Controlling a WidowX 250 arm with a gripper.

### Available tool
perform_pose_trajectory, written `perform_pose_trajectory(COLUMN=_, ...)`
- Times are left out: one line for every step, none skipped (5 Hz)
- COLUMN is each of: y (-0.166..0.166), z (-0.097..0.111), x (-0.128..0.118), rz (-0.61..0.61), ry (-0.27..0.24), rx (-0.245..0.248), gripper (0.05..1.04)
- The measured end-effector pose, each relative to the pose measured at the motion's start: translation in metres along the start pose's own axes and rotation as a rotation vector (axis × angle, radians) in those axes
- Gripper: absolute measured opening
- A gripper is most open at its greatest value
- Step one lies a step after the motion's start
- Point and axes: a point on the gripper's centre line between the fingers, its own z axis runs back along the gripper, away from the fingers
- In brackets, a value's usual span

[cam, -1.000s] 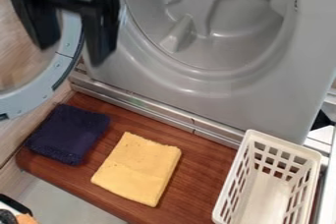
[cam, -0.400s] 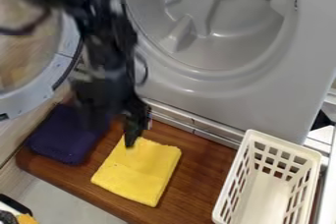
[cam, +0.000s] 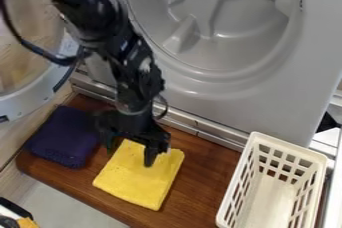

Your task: Put the yellow cloth inside the washing machine

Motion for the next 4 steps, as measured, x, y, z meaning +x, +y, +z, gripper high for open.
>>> perform_pose_trajectory(y=0.000, z=-0.016, x=0.007, rz=0.018, ry=-0.006, rx=-0.040, gripper=1.001)
perform_pose_trajectory(y=-0.002, z=-0.037, x=0.007, rz=0.009, ry=0.038, rx=-0.049, gripper=1.001)
perform_pose_trajectory(y=-0.002, z=-0.053, x=0.007, rz=0.002, ry=0.064, rx=-0.039, gripper=1.001)
perform_pose_trajectory(y=-0.002, z=-0.056, x=0.006, rz=-0.018, ry=0.067, rx=-0.013, gripper=0.952)
